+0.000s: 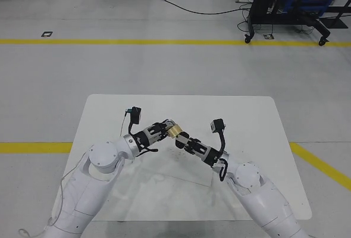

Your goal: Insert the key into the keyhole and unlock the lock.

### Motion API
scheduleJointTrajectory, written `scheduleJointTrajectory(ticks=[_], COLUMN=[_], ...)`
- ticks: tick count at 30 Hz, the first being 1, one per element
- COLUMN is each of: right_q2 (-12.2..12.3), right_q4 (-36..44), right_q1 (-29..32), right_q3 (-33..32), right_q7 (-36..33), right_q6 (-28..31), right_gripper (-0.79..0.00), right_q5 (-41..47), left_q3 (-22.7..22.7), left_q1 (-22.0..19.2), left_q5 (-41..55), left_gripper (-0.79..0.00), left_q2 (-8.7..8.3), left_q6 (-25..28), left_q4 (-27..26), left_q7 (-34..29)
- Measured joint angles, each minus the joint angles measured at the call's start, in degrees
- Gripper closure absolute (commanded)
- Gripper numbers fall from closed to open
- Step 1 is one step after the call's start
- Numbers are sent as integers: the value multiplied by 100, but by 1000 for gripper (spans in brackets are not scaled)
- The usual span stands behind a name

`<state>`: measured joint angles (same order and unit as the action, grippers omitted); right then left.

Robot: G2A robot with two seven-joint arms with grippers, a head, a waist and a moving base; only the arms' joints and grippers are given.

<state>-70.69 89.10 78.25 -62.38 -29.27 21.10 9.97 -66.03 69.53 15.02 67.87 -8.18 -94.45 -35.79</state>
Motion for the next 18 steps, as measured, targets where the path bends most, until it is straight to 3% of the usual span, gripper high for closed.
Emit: scheduleJointTrajectory(ticks=[1,18], right_q2=[-4,-4], right_q4=[5,4], right_q1=[-3,23], right_q3=[5,-38], right_q7=[14,6], right_q6=[9,47], right_gripper=[-785,-785], right_q5=[18,135], left_q3=[-4,-62], left_q1=[0,-28], left_q5=[15,476], left_gripper=[0,0], left_q2=[1,40], left_q6=[-5,-317], left_q4=[4,442], left_q7=[1,163])
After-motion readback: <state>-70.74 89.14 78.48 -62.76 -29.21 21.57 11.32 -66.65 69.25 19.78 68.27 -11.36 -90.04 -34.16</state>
